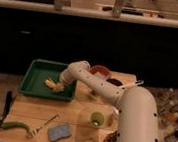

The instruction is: Place banana in table surface

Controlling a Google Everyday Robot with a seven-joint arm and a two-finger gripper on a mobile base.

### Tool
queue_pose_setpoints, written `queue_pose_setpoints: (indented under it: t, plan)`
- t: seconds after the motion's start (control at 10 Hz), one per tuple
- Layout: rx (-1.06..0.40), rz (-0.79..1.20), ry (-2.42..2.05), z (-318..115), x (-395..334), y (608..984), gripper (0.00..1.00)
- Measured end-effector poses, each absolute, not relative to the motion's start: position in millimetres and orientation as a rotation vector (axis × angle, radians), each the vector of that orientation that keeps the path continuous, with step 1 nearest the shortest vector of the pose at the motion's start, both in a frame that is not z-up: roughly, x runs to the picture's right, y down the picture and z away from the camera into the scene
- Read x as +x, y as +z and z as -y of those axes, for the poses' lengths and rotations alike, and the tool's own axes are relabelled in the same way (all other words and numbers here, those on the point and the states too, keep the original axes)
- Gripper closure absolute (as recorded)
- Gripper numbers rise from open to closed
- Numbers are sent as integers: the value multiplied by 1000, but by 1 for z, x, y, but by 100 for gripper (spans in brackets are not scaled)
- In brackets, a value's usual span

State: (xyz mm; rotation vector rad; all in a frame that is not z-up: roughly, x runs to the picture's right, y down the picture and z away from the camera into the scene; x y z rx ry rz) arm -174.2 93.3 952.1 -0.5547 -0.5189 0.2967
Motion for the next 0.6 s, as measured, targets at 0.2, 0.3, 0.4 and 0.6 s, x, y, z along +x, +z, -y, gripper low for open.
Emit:
queue_pose_setpoints:
  t: [0.2,0.3,0.4,0.6]
  plan:
    - [-555,519,296,-93,-175,952,29]
    - [-556,519,296,-93,-175,952,37]
    - [-557,519,295,-94,-175,952,49]
    - [-556,520,295,-93,-175,951,67]
